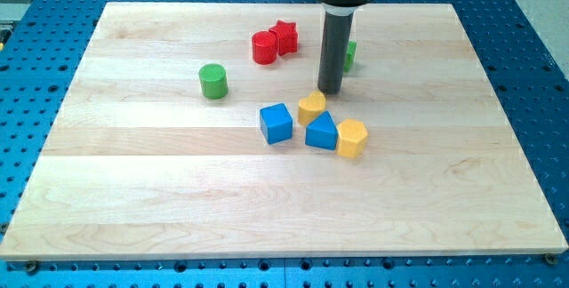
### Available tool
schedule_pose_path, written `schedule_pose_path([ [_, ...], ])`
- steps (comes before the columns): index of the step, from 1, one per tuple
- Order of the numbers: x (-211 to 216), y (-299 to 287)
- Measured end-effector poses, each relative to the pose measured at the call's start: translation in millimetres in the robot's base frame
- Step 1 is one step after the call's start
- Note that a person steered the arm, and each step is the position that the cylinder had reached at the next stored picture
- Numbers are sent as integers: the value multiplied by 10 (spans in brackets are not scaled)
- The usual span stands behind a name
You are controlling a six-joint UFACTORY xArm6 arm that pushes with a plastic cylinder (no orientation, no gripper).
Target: Push green star into red star
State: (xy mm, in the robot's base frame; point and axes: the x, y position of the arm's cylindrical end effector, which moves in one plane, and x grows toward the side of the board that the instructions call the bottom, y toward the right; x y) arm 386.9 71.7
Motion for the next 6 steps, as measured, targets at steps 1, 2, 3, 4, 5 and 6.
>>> schedule_pose_path([
  [1, -32, 121],
  [2, -201, 510],
  [3, -607, 309],
  [4, -587, -228],
  [5, 38, -239],
  [6, 107, -1211],
])
